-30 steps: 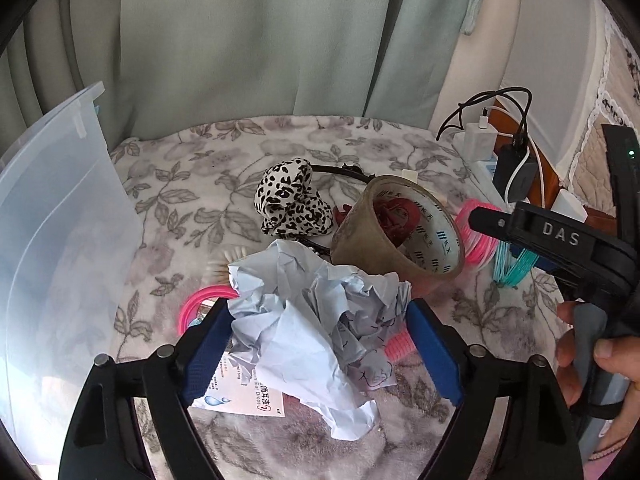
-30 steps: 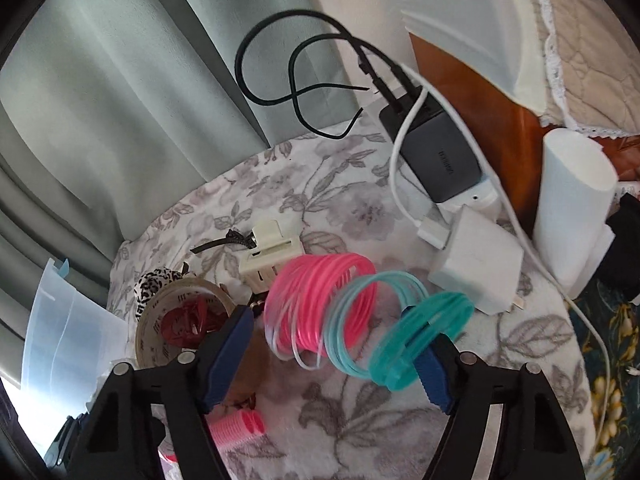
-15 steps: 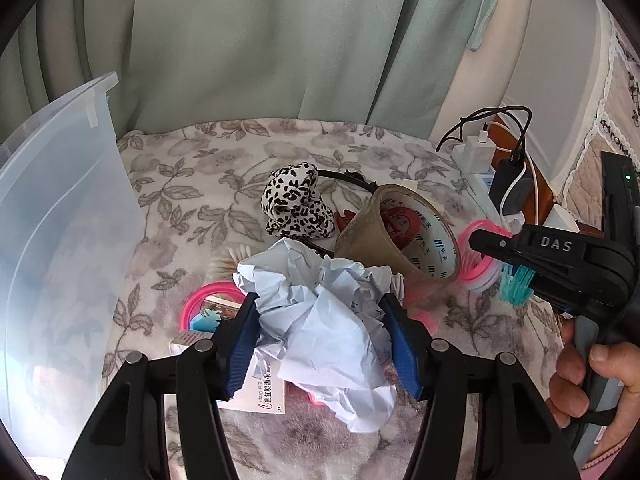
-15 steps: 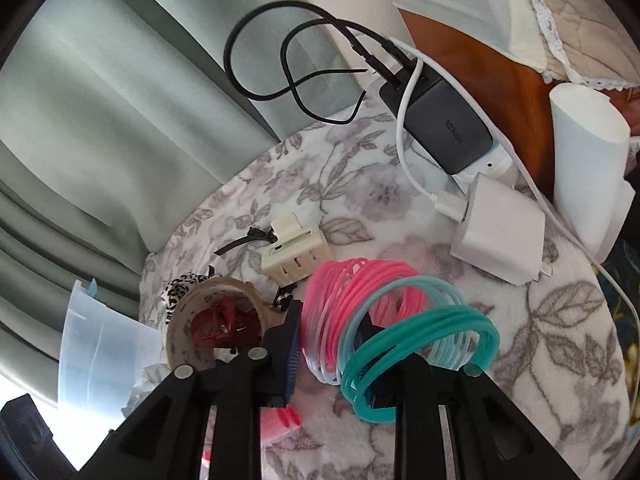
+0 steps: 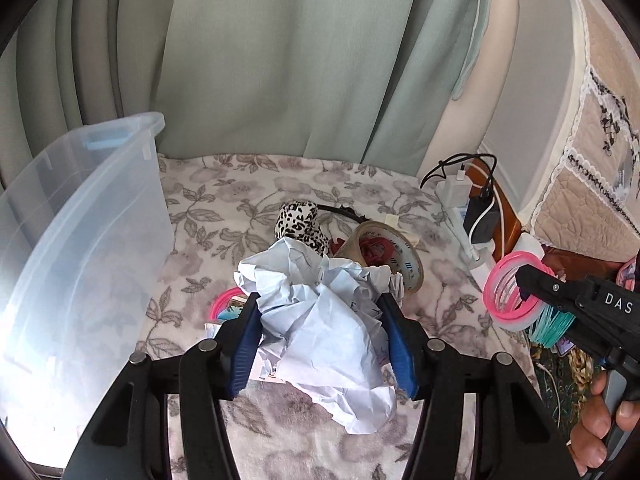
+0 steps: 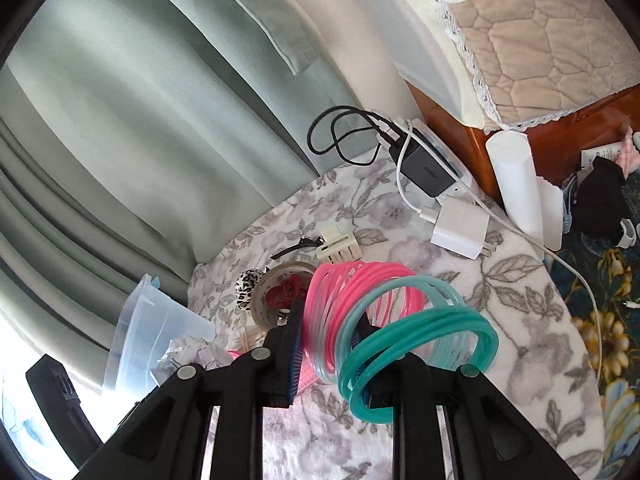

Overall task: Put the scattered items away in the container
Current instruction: 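Carry paper with left tool while right tool carries rings into the clear box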

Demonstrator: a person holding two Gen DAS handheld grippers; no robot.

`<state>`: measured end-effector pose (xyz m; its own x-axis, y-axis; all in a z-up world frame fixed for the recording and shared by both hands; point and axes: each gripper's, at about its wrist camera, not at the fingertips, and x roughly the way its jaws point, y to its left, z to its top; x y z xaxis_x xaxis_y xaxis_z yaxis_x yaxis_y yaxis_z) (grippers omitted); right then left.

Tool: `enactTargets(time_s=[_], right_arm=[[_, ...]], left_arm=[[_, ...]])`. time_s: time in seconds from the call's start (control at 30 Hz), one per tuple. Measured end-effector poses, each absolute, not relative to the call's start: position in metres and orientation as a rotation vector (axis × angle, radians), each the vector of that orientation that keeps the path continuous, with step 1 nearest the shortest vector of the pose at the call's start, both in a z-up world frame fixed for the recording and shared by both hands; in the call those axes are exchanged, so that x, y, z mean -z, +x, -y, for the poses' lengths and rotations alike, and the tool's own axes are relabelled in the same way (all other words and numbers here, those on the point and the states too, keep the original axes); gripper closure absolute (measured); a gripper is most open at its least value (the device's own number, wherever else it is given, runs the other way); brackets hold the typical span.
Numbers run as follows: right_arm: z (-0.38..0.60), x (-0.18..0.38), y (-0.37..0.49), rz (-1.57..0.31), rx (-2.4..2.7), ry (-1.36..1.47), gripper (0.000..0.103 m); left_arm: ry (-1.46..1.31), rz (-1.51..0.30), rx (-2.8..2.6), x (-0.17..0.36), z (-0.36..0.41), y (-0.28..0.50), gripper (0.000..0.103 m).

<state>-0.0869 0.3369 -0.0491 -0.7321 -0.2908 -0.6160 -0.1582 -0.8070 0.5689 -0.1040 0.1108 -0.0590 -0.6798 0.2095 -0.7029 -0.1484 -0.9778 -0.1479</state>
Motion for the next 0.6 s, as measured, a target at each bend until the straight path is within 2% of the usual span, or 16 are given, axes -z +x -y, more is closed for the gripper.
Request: enactTargets(time_s=[0.6], right_arm=[[-0.285,-0.045,-0.013,0.740,2.732,0.836,0.079]], left_arm=[[-0.899,0.294,-2.831,-0.024,-0.054,-0.034,0.044]])
